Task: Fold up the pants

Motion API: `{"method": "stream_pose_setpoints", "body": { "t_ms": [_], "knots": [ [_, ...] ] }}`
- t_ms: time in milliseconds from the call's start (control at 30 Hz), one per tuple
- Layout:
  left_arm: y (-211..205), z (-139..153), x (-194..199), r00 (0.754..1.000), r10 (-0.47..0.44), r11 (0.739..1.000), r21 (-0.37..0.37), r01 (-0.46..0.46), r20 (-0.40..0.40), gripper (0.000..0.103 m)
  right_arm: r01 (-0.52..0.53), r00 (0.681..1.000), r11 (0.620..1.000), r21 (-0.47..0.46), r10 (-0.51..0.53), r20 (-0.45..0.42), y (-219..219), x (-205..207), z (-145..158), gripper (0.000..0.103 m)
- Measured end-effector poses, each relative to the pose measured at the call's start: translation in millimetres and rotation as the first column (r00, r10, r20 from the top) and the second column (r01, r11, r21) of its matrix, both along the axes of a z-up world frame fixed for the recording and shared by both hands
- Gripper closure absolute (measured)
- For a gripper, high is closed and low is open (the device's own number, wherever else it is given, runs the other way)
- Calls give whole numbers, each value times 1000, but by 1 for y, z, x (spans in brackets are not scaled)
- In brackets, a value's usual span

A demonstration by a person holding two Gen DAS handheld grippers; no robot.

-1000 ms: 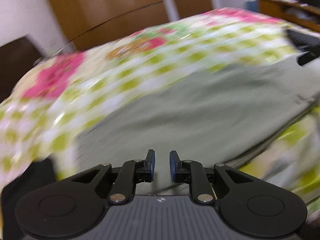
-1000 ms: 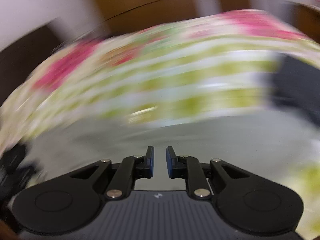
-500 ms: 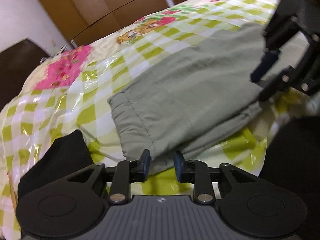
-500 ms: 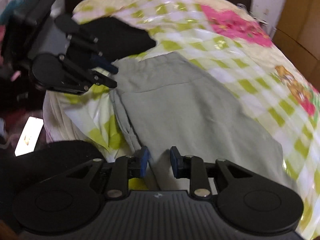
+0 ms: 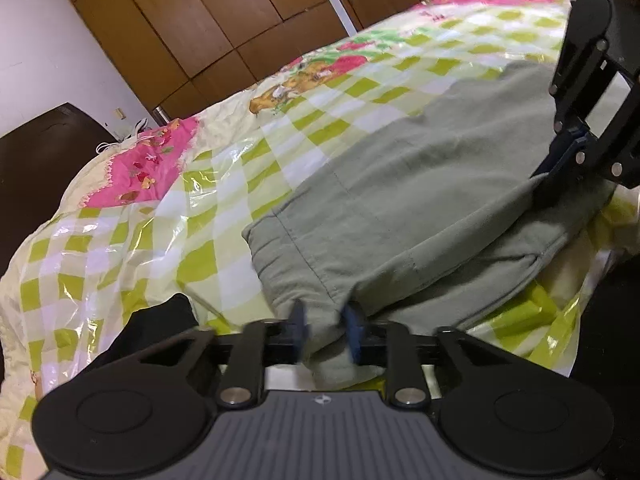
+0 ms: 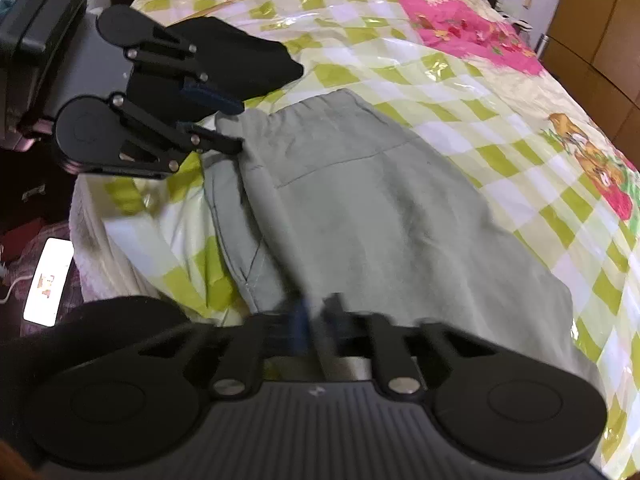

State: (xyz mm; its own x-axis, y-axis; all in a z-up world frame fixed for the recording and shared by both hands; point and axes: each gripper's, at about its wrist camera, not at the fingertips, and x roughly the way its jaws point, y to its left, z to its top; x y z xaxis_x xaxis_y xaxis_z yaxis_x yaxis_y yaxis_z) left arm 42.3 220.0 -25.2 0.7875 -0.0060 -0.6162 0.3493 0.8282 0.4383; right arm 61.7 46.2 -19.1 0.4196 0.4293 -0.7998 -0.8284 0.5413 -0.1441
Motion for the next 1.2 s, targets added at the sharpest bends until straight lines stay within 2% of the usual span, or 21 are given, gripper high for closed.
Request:
{"method": "stream_pose_setpoints", "body": {
  "t_ms": [133, 233, 300, 333, 367, 433, 567, 667, 800, 900, 1000, 1067, 1200],
  "knots": [
    [6, 14, -12, 998, 33, 999, -42, -31, 47, 75, 20, 1000, 998, 65, -20, 2, -4, -8, 21, 101],
    [9, 6, -16, 999, 51, 999, -18, -50, 14, 75, -16, 999, 995, 101, 12, 35, -5, -24, 35, 101],
    [8, -9, -14, 997, 58, 998, 18, -57, -41, 75, -51, 999, 996, 78, 50, 21, 1, -28, 23, 99],
    [8, -16, -13, 996, 61, 998, 37, -59, -66, 73, -49, 999, 997, 62, 50, -11, 5, -26, 12, 93],
    [7, -17, -15, 996, 63, 997, 49, -60, -69, 73, -42, 998, 998, 39, 43, -46, 9, -22, -1, 93],
    [8, -11, -19, 996, 70, 997, 37, -67, -59, 73, -23, 998, 999, 39, 25, -57, 9, -18, -10, 93],
    [9, 17, -26, 996, 87, 996, -15, -88, -10, 73, 69, 993, 987, 148, -53, -104, -17, -5, 19, 90],
    [2, 35, -23, 996, 83, 995, -60, -80, 34, 73, 171, 985, 963, 210, -162, -58, -54, 14, 44, 85],
    [-25, 43, -3, 997, 47, 978, -204, -35, 55, 73, 362, 932, 897, 255, -359, -60, -110, 70, 50, 79],
    [-56, 28, 21, 1000, 1, 959, -282, 6, 24, 73, 450, 893, 847, 284, -427, -142, -138, 119, 34, 77],
    [-78, 11, 39, 999, -40, 955, -296, 30, -29, 73, 493, 863, 803, 335, -400, -310, -154, 163, 8, 77],
    [-85, 2, 45, 997, -52, 959, -280, 34, -59, 73, 492, 845, 791, 364, -334, -417, -160, 185, -7, 77],
    [-85, -9, 49, 993, -43, 961, -276, 10, -114, 73, 431, 832, 794, 429, -166, -529, -169, 188, -17, 77]
  ]
}}
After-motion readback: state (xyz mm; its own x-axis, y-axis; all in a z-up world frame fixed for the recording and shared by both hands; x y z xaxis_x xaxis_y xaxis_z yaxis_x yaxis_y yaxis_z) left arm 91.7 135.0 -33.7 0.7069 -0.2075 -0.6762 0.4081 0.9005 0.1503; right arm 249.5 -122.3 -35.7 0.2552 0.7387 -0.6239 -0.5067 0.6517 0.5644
